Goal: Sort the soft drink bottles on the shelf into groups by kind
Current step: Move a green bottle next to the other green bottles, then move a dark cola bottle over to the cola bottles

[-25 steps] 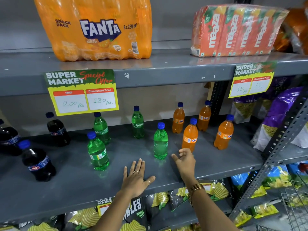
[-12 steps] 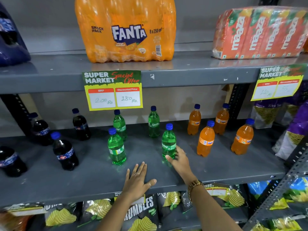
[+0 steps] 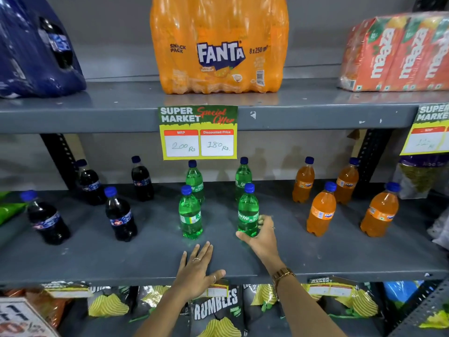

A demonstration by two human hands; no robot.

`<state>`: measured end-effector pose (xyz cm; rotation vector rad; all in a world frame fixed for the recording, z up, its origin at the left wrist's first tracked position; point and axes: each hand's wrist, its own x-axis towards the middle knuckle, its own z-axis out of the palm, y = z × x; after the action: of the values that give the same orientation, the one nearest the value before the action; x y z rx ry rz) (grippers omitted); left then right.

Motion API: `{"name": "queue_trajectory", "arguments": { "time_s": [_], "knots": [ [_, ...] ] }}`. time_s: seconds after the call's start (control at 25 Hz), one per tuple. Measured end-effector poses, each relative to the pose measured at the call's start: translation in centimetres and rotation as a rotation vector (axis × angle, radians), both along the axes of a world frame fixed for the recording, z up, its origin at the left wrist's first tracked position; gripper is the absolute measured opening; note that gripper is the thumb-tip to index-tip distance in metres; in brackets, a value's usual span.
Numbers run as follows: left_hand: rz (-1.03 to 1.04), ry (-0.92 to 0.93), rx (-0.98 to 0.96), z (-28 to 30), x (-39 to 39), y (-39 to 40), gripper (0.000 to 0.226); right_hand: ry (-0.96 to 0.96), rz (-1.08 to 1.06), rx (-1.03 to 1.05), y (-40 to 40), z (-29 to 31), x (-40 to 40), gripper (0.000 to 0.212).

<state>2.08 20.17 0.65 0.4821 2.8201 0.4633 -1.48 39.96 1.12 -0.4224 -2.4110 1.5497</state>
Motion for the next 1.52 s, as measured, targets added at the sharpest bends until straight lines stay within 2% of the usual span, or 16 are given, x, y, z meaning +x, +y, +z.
{"name": "queue_trajectory", "arguments": {
  "time_s": [0.2, 0.28, 0.36, 0.4, 0.52, 0.6, 0.72, 0.76, 0.84, 0.88, 0.96, 1.16, 1.36, 1.52],
  "knots": [
    [-0.016, -0.049, 0.002, 0.1, -0.3, 0.0, 0.146, 0.016, -0.007, 0.042, -0.5, -0.6, -0.9, 0.056],
    [-0.019, -0.074, -0.004, 0.1, -0.5, -0.1, 0.134, 0.007, 0.032, 0.031, -0.4, -0.7, -1.0, 0.054],
    [-0.015, -0.077, -0.03, 0.1, -0.4, -0.1, 0.106, 0.0, 0.046, 0.024, -0.3, -0.6, -1.0, 0.053],
    [-0.011, -0.08, -0.038, 0.1, -0.4, 0.0, 0.1, 0.002, 0.052, 0.023, -0.3, -0.6, -1.0, 0.052],
    [-0.012, -0.081, -0.057, 0.0, -0.4, 0.0, 0.096, -0.034, 0.072, 0.043, -0.2, -0.7, -0.9, 0.048],
    [-0.006, -0.063, -0.049, -0.1, -0.5, 0.0, 0.085, -0.052, 0.098, 0.055, -0.1, -0.5, -1.0, 0.054],
    [0.005, -0.038, 0.003, -0.1, -0.4, 0.0, 0.08, -0.011, 0.038, -0.073, -0.5, -0.5, -0.6, 0.082],
    [0.012, -0.031, 0.042, -0.2, -0.3, -0.1, 0.079, 0.013, -0.036, -0.114, -0.7, -0.5, -0.3, 0.077],
    [0.043, 0.015, 0.127, -0.5, -0.2, -0.6, 0.074, 0.06, -0.158, -0.118, -1.5, -0.5, 0.6, 0.046],
    [0.073, 0.056, 0.161, -0.6, -0.1, -1.2, 0.07, 0.065, -0.152, -0.121, -2.2, -0.3, 1.2, 0.037],
    [0.153, 0.139, 0.198, -0.7, -0.1, -3.0, 0.065, 0.038, -0.045, -0.157, -3.9, -0.2, 1.8, 0.033],
    [0.35, 0.217, 0.15, -0.8, -0.2, -9.5, 0.063, -0.046, 0.274, -0.253, -10.4, -0.1, 1.7, 0.033],
    [0.496, 0.212, 0.081, -0.8, -0.4, -16.4, 0.072, -0.086, 0.415, -0.312, -17.2, -0.8, 0.3, 0.025],
    [0.568, 0.129, 0.019, -0.1, -0.5, -20.8, 0.091, -0.12, 0.488, -0.28, -21.1, -0.8, -1.4, 0.041]
  ]
}}
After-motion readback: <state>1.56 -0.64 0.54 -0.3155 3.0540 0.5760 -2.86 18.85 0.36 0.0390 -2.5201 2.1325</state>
